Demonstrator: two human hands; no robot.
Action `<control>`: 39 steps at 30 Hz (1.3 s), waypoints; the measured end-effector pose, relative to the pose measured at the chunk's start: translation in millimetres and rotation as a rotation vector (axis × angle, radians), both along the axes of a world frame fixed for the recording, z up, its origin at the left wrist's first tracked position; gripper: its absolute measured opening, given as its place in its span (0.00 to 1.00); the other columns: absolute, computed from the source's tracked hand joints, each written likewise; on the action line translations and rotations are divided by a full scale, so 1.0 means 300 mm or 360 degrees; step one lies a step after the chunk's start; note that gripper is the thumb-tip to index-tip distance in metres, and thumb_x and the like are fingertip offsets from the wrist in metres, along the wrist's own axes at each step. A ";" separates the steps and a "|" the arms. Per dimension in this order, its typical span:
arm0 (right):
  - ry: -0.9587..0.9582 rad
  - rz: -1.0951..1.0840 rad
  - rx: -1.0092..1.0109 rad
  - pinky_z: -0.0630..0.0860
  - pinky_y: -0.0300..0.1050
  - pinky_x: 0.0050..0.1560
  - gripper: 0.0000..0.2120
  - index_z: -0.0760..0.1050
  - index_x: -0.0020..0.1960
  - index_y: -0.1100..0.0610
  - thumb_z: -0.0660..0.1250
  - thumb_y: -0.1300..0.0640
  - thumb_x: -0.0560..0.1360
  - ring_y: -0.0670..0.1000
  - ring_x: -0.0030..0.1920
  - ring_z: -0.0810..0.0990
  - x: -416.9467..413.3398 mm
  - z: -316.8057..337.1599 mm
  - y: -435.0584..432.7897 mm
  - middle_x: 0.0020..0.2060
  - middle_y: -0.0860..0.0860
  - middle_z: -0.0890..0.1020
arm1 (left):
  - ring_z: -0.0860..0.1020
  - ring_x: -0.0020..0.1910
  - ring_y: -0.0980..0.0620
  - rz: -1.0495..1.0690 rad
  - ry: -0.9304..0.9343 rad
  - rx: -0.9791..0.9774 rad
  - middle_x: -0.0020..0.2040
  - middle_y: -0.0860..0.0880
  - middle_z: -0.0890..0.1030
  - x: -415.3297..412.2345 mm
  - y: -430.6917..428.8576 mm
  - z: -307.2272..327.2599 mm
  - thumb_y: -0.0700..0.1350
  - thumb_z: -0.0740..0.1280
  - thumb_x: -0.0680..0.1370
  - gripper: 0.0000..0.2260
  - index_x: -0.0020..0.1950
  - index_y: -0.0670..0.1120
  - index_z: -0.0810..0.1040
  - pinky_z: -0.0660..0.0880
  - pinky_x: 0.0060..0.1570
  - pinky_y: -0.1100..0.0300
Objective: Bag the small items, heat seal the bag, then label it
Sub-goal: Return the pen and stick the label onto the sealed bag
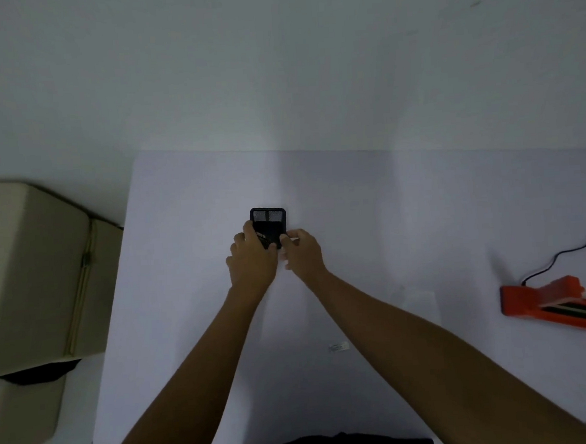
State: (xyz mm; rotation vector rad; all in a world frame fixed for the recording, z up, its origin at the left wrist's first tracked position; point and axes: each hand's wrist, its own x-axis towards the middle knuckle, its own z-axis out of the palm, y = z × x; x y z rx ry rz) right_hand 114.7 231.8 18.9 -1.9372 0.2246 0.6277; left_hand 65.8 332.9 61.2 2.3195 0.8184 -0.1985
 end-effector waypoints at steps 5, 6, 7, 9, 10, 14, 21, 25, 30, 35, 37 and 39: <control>-0.0062 0.0028 -0.0018 0.76 0.43 0.38 0.09 0.78 0.48 0.55 0.65 0.50 0.78 0.48 0.37 0.79 -0.154 -0.017 -0.109 0.39 0.52 0.82 | 0.68 0.69 0.42 -0.0064 -0.0245 0.0225 0.71 0.41 0.68 -0.093 -0.098 0.030 0.50 0.70 0.75 0.31 0.74 0.44 0.62 0.68 0.64 0.44; -0.0075 0.0034 -0.0060 0.76 0.39 0.38 0.09 0.78 0.47 0.55 0.65 0.50 0.78 0.47 0.37 0.79 -0.189 -0.014 -0.140 0.38 0.51 0.82 | 0.69 0.69 0.42 -0.0097 -0.0281 0.0247 0.70 0.41 0.69 -0.117 -0.125 0.031 0.49 0.69 0.75 0.29 0.73 0.44 0.64 0.69 0.64 0.45; -0.0104 0.0035 -0.0109 0.74 0.34 0.37 0.09 0.78 0.46 0.55 0.64 0.50 0.78 0.46 0.36 0.78 -0.224 -0.011 -0.176 0.38 0.50 0.81 | 0.70 0.67 0.43 -0.0141 -0.0298 0.0258 0.69 0.42 0.71 -0.143 -0.154 0.029 0.49 0.69 0.75 0.27 0.72 0.44 0.66 0.70 0.62 0.46; -0.0177 0.0027 -0.0214 0.71 0.29 0.34 0.09 0.78 0.44 0.55 0.64 0.52 0.79 0.42 0.34 0.76 -0.295 -0.014 -0.258 0.36 0.48 0.80 | 0.73 0.63 0.46 -0.0258 -0.0263 0.0147 0.65 0.44 0.74 -0.197 -0.213 0.009 0.49 0.67 0.77 0.22 0.69 0.45 0.70 0.72 0.60 0.50; -0.0201 0.0022 -0.0267 0.71 0.29 0.35 0.08 0.78 0.44 0.55 0.63 0.54 0.79 0.42 0.35 0.76 -0.329 -0.020 -0.301 0.36 0.47 0.80 | 0.74 0.61 0.47 -0.0325 -0.0216 0.0023 0.62 0.46 0.76 -0.224 -0.241 -0.007 0.48 0.66 0.78 0.19 0.67 0.45 0.72 0.73 0.59 0.53; -0.0208 0.0012 -0.0453 0.73 0.32 0.41 0.06 0.79 0.48 0.55 0.63 0.57 0.78 0.45 0.39 0.78 -0.439 -0.072 -0.464 0.39 0.47 0.81 | 0.79 0.41 0.51 -0.0530 0.0088 -0.0360 0.43 0.48 0.81 -0.318 -0.349 -0.078 0.46 0.65 0.79 0.06 0.49 0.45 0.78 0.78 0.45 0.58; -0.0110 -0.0086 -0.0404 0.74 0.26 0.42 0.13 0.79 0.51 0.56 0.63 0.70 0.75 0.48 0.43 0.81 -0.554 -0.113 -0.605 0.41 0.49 0.82 | 0.79 0.46 0.46 -0.0672 0.0386 -0.0421 0.47 0.44 0.81 -0.412 -0.499 -0.200 0.47 0.66 0.76 0.09 0.50 0.42 0.77 0.78 0.46 0.53; -0.0173 -0.0037 -0.0381 0.73 0.25 0.48 0.16 0.80 0.52 0.61 0.60 0.75 0.72 0.49 0.47 0.81 -0.586 -0.150 -0.627 0.44 0.49 0.82 | 0.78 0.44 0.44 -0.0641 0.0385 -0.0380 0.45 0.44 0.79 -0.399 -0.550 -0.233 0.57 0.66 0.75 0.17 0.46 0.42 0.74 0.72 0.39 0.54; -0.0044 -0.0124 -0.0266 0.78 0.44 0.56 0.18 0.79 0.55 0.61 0.58 0.74 0.73 0.53 0.51 0.81 -0.603 -0.180 -0.636 0.50 0.55 0.83 | 0.79 0.44 0.44 -0.0808 0.0353 -0.0220 0.46 0.43 0.79 -0.383 -0.574 -0.246 0.55 0.64 0.78 0.16 0.46 0.41 0.75 0.73 0.41 0.53; 0.0013 -0.0177 -0.0161 0.78 0.44 0.56 0.19 0.77 0.56 0.61 0.57 0.74 0.71 0.52 0.51 0.83 -0.596 -0.177 -0.646 0.48 0.56 0.84 | 0.81 0.43 0.46 -0.0931 0.0337 -0.0048 0.44 0.43 0.83 -0.393 -0.572 -0.257 0.48 0.62 0.80 0.13 0.45 0.41 0.79 0.77 0.42 0.53; 0.0025 -0.0178 -0.0144 0.78 0.43 0.56 0.18 0.77 0.56 0.61 0.58 0.73 0.72 0.51 0.50 0.83 -0.594 -0.174 -0.648 0.48 0.56 0.85 | 0.81 0.43 0.47 -0.0917 0.0314 -0.0029 0.44 0.44 0.83 -0.400 -0.569 -0.252 0.45 0.61 0.80 0.11 0.45 0.42 0.80 0.78 0.42 0.54; 0.0026 -0.0181 -0.0151 0.77 0.38 0.54 0.17 0.77 0.56 0.60 0.58 0.72 0.73 0.49 0.49 0.83 -0.595 -0.170 -0.647 0.46 0.54 0.85 | 0.81 0.42 0.46 -0.0801 0.0304 -0.0087 0.43 0.44 0.83 -0.406 -0.560 -0.239 0.44 0.62 0.78 0.09 0.44 0.41 0.80 0.77 0.41 0.55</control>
